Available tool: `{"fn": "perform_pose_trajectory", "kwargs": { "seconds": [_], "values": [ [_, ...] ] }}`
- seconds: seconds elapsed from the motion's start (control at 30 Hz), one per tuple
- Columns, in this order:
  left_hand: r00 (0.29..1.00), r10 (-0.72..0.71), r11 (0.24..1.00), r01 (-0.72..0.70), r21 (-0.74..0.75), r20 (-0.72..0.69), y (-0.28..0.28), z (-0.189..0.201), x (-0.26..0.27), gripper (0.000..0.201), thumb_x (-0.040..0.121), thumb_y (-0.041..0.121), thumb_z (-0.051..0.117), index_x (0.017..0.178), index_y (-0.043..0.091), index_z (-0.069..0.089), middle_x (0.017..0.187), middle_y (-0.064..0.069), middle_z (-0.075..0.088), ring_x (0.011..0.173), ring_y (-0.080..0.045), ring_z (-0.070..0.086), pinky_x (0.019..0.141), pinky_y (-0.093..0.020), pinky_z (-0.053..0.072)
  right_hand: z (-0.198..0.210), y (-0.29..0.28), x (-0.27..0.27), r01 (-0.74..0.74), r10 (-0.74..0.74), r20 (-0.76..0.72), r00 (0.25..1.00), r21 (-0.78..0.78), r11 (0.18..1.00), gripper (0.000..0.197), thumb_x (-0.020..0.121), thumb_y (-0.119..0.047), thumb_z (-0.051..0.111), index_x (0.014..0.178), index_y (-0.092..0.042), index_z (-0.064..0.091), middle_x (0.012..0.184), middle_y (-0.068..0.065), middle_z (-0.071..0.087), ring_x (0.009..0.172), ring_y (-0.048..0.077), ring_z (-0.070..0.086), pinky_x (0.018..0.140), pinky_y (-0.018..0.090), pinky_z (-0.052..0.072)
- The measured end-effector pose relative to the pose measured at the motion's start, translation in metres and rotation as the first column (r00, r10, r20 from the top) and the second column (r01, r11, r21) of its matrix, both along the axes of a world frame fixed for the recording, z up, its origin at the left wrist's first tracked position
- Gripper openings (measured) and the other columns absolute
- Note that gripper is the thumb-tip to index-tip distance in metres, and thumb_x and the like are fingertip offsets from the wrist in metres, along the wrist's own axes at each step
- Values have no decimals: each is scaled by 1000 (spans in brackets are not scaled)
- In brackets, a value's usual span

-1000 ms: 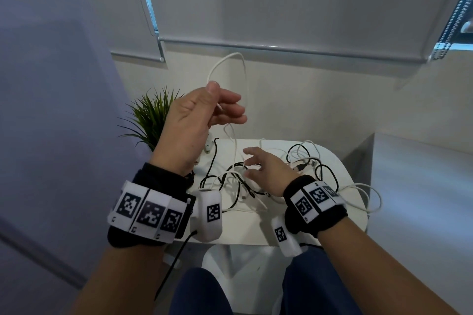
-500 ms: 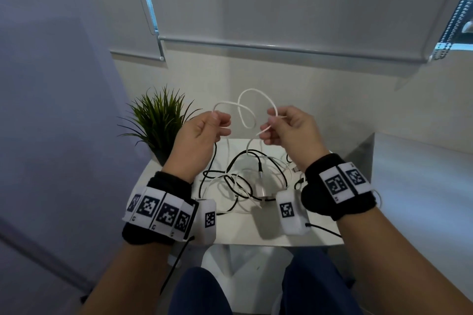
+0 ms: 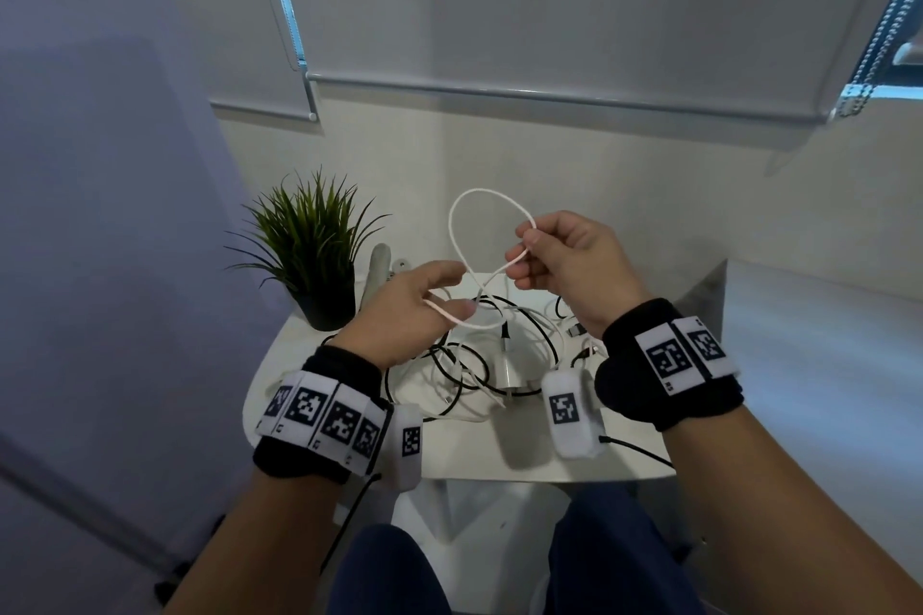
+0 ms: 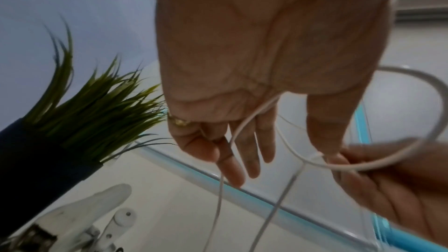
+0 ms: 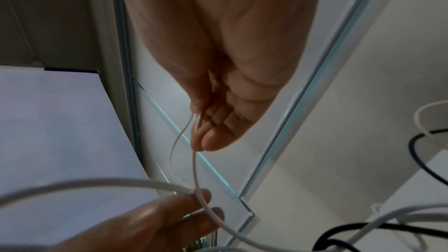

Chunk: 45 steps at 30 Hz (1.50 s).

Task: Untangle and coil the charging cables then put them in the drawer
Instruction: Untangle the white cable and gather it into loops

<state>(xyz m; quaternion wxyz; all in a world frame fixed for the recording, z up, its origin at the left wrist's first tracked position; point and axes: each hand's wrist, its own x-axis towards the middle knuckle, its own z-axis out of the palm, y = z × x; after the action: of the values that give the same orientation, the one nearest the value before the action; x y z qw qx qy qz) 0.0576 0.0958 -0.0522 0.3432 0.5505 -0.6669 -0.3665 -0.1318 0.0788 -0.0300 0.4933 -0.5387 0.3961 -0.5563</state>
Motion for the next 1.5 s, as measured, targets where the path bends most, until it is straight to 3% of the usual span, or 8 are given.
{"fn": "perform_pose_trajectory", "kwargs": {
  "seconds": [0.23, 0.37, 0.43, 0.53, 0.73, 1.03, 1.3, 1.5],
  "values": [
    [1000, 29, 980, -28, -198, 2, -2, -8, -16, 6, 85, 17, 68, 86, 14, 73, 80, -7, 72, 75, -19, 61, 68, 4, 33, 8, 5, 0, -160, 161, 145, 976, -13, 987, 12, 95, -2, 49, 86, -9, 55, 75, 9, 70, 62, 19, 67, 59, 26, 55],
    [992, 116, 962, -126, -242, -56, -4, -7, -18, 19, 92, 18, 60, 74, 20, 68, 60, 6, 58, 62, -5, 53, 67, -9, 39, 0, 1, -6, -111, 109, 51, 993, 37, 993, 12, 95, -7, 51, 89, -11, 60, 82, 8, 67, 66, 16, 66, 59, 24, 53],
    [983, 162, 946, -178, -269, -83, -10, -12, -13, 23, 92, 35, 56, 74, 28, 68, 65, 5, 63, 75, -11, 61, 85, -22, 46, -15, -6, -11, -19, 36, -165, 986, 99, 995, 13, 95, -10, 53, 87, -15, 63, 83, 5, 66, 71, 17, 64, 61, 25, 52],
    [967, 149, 937, -205, -283, -207, -13, -11, -8, 28, 84, 53, 50, 81, 36, 71, 88, -11, 68, 88, -29, 66, 92, -49, 49, -41, -19, -18, 120, -6, -588, 809, 156, 981, 9, 89, -14, 61, 82, -19, 65, 84, 3, 66, 81, 20, 61, 79, 36, 54],
    [906, 75, 906, -236, -351, -416, -9, 6, -11, 28, 94, 27, 48, 77, 29, 70, 87, -11, 70, 80, -21, 63, 72, -29, 51, -61, -24, -17, 234, 66, -900, 431, 183, 955, 24, 83, -16, 66, 106, -10, 64, 107, 7, 66, 96, 23, 62, 76, 26, 46],
    [847, 25, 892, -258, -370, -531, -7, 5, -10, 23, 100, 15, 42, 91, 10, 62, 97, -3, 70, 89, -15, 67, 78, -22, 52, -74, -26, -13, 229, -57, -823, 565, 90, 969, 9, 81, -9, 63, 77, -16, 57, 79, 0, 58, 83, 21, 58, 63, 22, 40],
    [817, -78, 924, -155, -349, -571, 3, 14, -16, 29, 102, 15, 36, 87, 13, 60, 90, -2, 73, 84, -19, 68, 77, -26, 51, -70, -31, 11, 79, 3, -690, 723, 87, 993, 40, 86, -24, 66, 124, -26, 52, 79, 2, 60, 71, 16, 58, 69, 23, 40],
    [808, -119, 917, -132, -376, -576, 5, 24, -13, 29, 102, 15, 34, 84, 12, 57, 85, 1, 73, 80, -16, 68, 77, -27, 52, -61, -30, 14, 73, -38, -567, 823, 38, 997, 20, 95, -21, 51, 91, -12, 68, 70, -2, 59, 69, 19, 59, 69, 28, 45]
  ]
}}
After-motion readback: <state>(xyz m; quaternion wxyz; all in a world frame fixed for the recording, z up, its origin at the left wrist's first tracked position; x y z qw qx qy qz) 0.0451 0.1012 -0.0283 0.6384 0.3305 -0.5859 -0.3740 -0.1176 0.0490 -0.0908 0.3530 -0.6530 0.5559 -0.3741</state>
